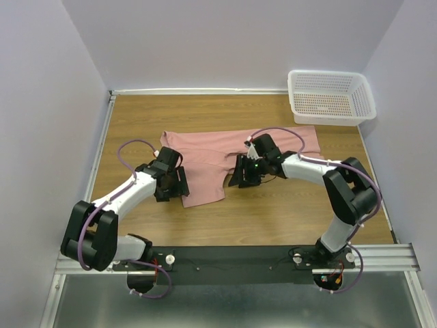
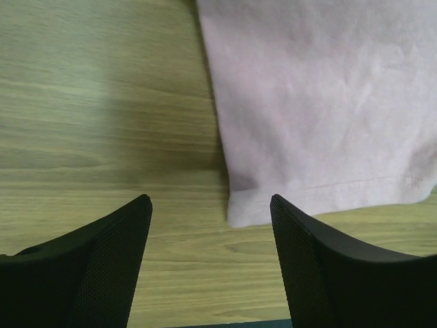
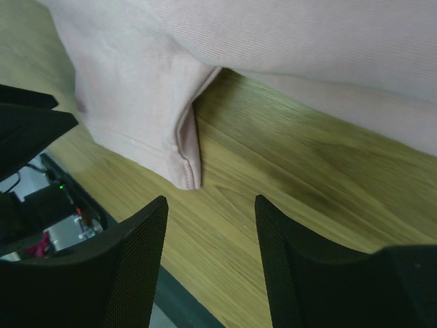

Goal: Fold and stack the t-shirts
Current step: Fold the tshirt

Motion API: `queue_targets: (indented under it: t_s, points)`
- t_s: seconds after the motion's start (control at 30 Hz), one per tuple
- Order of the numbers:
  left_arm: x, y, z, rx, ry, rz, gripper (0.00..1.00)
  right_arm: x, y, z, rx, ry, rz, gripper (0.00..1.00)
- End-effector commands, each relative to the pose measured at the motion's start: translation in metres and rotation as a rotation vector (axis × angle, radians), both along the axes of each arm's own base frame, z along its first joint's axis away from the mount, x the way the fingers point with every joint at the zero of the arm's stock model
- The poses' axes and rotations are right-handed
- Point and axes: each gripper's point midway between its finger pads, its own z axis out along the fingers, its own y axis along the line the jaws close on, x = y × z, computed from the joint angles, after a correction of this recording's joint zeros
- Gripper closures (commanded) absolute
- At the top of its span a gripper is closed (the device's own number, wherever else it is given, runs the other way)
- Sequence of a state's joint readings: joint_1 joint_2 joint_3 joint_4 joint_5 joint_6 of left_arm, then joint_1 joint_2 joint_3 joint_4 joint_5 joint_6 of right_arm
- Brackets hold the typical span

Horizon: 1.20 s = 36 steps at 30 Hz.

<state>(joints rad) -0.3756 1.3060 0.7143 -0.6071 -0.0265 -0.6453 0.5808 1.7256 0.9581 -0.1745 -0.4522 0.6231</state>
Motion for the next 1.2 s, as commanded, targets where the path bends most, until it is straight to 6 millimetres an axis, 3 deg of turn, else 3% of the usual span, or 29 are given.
queue_targets:
  t_s: [0.0,0.23,0.4,0.47,0.53,0.57,0.6,0.67,0.83,1.0,1.03,1.17]
  points:
    - [-0.004,-0.019,0.000,-0.074,-0.002,-0.010,0.23,-0.011,0.023,-0.005,0.083,0.043,0.069,0.39]
    - [-0.012,-0.031,-0.013,-0.078,0.044,-0.040,0.37,-0.029,0.046,-0.026,0.060,0.075,0.155,0.39]
    - [-0.018,-0.036,-0.024,-0.068,0.083,-0.061,0.50,-0.023,0.041,-0.039,0.008,0.063,0.116,0.45]
    - [-0.018,-0.038,-0.025,-0.068,0.085,-0.066,0.56,-0.024,0.042,-0.040,0.009,0.067,0.116,0.55]
    - [-0.014,-0.041,-0.024,-0.071,0.078,-0.069,0.70,-0.022,0.042,-0.038,0.008,0.059,0.113,0.63]
    - [-0.012,-0.041,-0.024,-0.073,0.076,-0.073,0.77,-0.021,0.043,-0.035,0.010,0.046,0.114,0.71]
    - [-0.009,-0.043,-0.022,-0.077,0.066,-0.075,0.88,-0.019,0.043,-0.033,0.012,0.042,0.113,0.75]
    - [-0.004,-0.045,-0.020,-0.077,0.055,-0.078,0.97,-0.018,0.045,-0.031,0.018,0.036,0.119,0.83]
    - [0.010,-0.049,-0.013,-0.072,0.029,-0.083,1.00,-0.012,0.054,-0.025,0.039,0.024,0.135,0.99]
    - [0.024,-0.045,0.001,-0.034,-0.019,-0.068,1.00,-0.003,0.058,-0.017,0.049,-0.001,0.128,0.99]
    - [0.024,-0.045,0.000,-0.033,-0.014,-0.071,1.00,-0.003,0.058,-0.017,0.049,0.000,0.127,0.85]
    - [0.017,-0.044,-0.003,-0.035,0.001,-0.080,1.00,-0.005,0.052,-0.020,0.023,0.005,0.102,0.60]
